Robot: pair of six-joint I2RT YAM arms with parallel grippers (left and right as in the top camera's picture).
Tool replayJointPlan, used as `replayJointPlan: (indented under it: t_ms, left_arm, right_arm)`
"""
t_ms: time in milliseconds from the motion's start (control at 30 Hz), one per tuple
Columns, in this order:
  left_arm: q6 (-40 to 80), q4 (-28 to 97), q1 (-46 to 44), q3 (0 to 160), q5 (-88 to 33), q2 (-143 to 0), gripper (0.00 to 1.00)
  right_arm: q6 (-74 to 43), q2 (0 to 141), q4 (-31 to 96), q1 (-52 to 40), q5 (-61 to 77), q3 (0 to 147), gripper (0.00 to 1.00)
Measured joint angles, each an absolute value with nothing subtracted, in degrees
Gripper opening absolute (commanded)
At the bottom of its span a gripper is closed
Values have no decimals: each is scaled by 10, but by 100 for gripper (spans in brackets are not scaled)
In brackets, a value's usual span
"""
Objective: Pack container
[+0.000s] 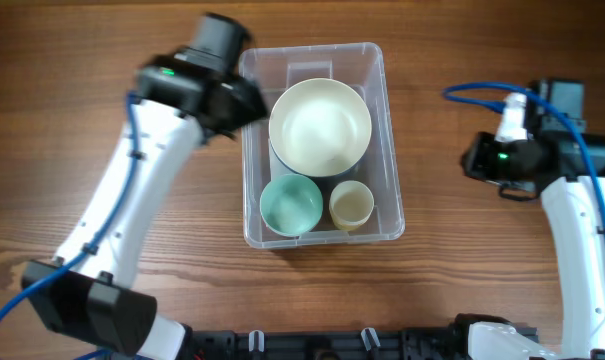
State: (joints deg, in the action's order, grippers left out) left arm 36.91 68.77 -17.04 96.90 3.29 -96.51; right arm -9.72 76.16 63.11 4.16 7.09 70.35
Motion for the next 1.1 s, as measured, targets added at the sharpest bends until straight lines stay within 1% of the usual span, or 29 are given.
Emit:
replayJointPlan:
  t_ms: [133,267,333,500,633,733,833,900,967,1033,1067,1100]
  left_arm:
    - [365,680,-105,969,41,-976,66]
    - [350,672,-96,969,42,-1034,57]
    - [345,660,-96,969,40,-1072,57]
    - [328,621,-96,969,4,-1144,64]
    - [317,608,-95,969,-38,-1154,68]
    - [315,607,-93,969,-44,-1154,68]
    - [315,605,-93,969,-45,-1154,73]
    - [312,605,-92,969,-44,-1154,80]
    - [304,605,-91,969,-43,-1154,83]
    - [301,603,-88,969,-39,-1154,86]
    - [299,602,-87,969,-34,-1154,91]
    - [292,596,-85,969,-28,-1154,100]
  right_arm:
    - [-95,781,625,-19,71,703,33]
    - [-102,847,608,-69,71,703,32]
    - [-109,872,597,-79,72,703,33]
    - [-116,901,594,-81,81,703,33]
    - [-86,908,608,-81,138,703,34]
    - [-74,908,609,-82,147,703,36]
    - [-72,908,610,-82,151,703,37]
    - [-72,908,610,-82,152,703,37]
    - [-73,908,608,-82,144,703,38]
    - [-79,908,590,-83,117,703,43]
    - [-82,908,579,-84,100,703,45]
    - [-85,908,556,-85,73,703,63]
